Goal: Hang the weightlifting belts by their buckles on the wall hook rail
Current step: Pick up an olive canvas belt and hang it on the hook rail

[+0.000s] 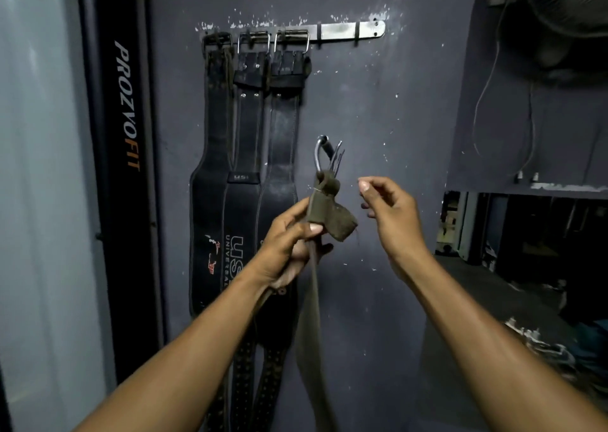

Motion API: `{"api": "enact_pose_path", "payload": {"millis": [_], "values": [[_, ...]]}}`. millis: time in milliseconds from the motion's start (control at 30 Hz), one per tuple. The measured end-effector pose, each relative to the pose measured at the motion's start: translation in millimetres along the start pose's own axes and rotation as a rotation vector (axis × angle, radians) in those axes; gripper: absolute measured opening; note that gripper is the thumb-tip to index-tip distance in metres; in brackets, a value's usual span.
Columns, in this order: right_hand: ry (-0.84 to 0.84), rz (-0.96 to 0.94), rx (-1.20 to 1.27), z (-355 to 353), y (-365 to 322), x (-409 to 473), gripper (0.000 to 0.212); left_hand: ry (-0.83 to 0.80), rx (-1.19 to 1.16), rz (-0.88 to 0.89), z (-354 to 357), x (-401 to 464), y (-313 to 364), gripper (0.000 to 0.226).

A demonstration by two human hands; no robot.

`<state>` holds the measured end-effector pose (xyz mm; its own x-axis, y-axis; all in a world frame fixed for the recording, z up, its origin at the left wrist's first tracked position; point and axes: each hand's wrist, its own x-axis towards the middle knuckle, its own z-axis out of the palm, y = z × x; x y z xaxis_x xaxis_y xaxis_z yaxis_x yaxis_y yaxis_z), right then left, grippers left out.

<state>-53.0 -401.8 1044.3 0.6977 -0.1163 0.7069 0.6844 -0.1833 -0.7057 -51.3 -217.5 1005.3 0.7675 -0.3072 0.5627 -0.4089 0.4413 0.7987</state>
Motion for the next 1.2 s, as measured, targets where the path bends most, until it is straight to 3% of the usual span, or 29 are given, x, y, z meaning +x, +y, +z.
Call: {"api": "enact_pose_path", "payload": {"millis": [67, 167, 267, 400, 500, 600, 700, 800, 1033, 1100, 1200], "values": [[-0.084, 0.093, 0.033, 0.0, 6.2, 4.0, 0.028, -0.100, -0.172, -0.003, 7.2, 8.8, -1.4, 0.077], [-0.275, 0.171, 0.123, 3.9, 7.7, 9.6, 0.045, -0.160, -0.402, -0.071, 17.5, 19.0, -7.5, 0.106], [-0.190, 0.179, 0.140, 11.4, 2.3, 17.3, 0.047, -0.157, -0.468, -0.135, 21.5, 21.8, -10.8, 0.101], [0.025, 0.150, 0.198, 18.0, 4.5, 30.9, 0.023, 0.014, -0.326, -0.160, 0.8, 28.2, -8.0, 0.057], [0.106, 0.156, 0.110, 25.0, 14.5, 34.8, 0.027, 0.077, -0.237, -0.122, -12.9, 34.5, -10.7, 0.039], [0.084, 0.156, 0.095, 36.5, 22.6, 30.6, 0.028, 0.214, -0.124, -0.101, -21.4, 38.5, -18.8, 0.032], [-0.103, 0.148, 0.158, 41.6, 20.6, 18.6, 0.027, 0.304, -0.115, -0.072, -35.9, 40.8, -17.6, 0.026], [-0.207, 0.162, 0.113, 47.7, 22.6, 12.4, 0.029, 0.316, -0.090, -0.040, -43.9, 41.7, -7.4, 0.022], [-0.067, 0.139, 0.085, 72.3, 34.2, 24.3, 0.020, 0.291, 0.240, 0.109, -57.7, 27.7, -5.0, 0.028], [-0.044, 0.108, 0.107, 80.2, 31.4, 29.3, 0.023, 0.238, 0.286, 0.068, -65.4, 11.2, -16.6, 0.025], [0.021, 0.070, 0.131, 85.8, 22.3, 41.9, 0.028, 0.174, 0.268, -0.149, -82.3, -31.8, -67.9, 0.017]]}}
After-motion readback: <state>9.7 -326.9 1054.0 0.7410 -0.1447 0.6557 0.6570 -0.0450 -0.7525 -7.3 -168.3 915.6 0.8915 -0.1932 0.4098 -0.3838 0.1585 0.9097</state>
